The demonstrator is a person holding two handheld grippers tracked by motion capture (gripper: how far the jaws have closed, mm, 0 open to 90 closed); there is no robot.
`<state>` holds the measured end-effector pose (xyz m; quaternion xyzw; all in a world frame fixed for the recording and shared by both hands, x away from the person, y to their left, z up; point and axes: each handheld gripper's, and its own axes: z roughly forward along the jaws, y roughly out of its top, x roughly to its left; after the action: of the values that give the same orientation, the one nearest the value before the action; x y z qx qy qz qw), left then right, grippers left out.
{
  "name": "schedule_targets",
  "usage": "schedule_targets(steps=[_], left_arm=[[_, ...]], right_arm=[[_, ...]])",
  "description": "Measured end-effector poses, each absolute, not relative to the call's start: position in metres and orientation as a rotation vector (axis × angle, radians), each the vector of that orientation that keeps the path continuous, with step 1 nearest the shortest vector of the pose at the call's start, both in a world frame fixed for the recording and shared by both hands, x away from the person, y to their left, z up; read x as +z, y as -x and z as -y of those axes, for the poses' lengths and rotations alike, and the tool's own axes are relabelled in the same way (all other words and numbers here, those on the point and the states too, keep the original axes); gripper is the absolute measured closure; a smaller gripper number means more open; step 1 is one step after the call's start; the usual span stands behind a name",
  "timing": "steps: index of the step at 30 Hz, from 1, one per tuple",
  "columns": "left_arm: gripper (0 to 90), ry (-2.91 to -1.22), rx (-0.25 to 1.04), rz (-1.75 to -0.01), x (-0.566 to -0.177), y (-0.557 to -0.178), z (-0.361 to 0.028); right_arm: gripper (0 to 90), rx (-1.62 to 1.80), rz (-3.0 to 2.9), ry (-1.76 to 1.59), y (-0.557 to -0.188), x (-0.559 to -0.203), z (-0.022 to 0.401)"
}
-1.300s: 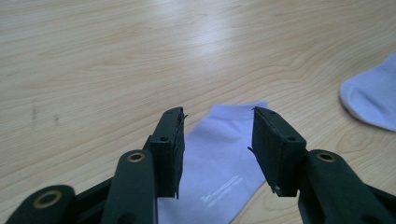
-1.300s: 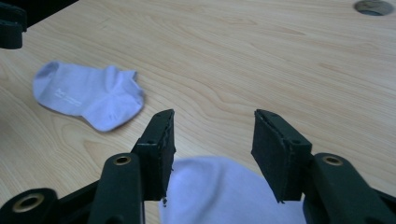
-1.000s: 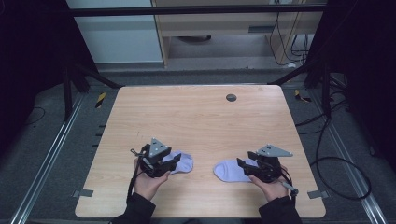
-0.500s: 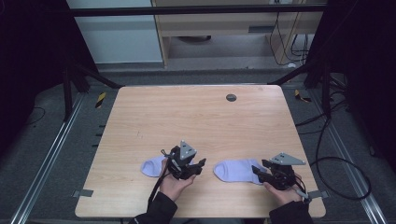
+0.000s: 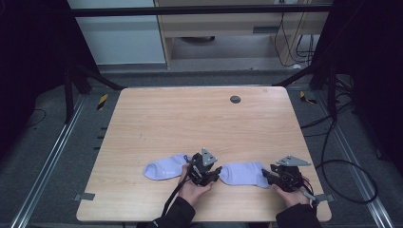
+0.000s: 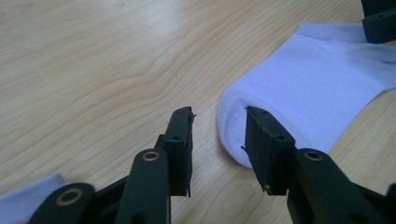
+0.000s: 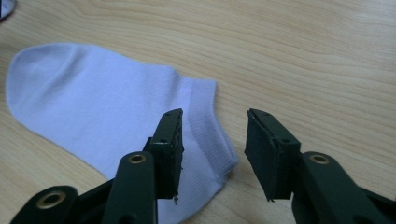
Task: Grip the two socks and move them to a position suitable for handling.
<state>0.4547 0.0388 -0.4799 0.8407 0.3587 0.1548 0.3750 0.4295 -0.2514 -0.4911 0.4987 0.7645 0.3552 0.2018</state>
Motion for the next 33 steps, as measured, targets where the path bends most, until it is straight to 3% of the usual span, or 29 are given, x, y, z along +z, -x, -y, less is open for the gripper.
schedule_targets(steps=[9,14,33], left_arm=[[73.1,-2.189,0.339,-0.938,-0.492,-0.46,-0.03],[87.1,-2.192,0.299,-0.952,-0.495,-0.462,-0.029],[89.0,-2.109,0.257,-0.915,-0.46,-0.432,-0.084]], right_arm=[[72.1,0.934,-2.177,-1.416,-0.434,-0.497,0.252],[85.3,0.932,-2.197,-1.425,-0.434,-0.496,0.251],[86.5,1.139,-2.237,-1.277,-0.403,-0.458,0.22]])
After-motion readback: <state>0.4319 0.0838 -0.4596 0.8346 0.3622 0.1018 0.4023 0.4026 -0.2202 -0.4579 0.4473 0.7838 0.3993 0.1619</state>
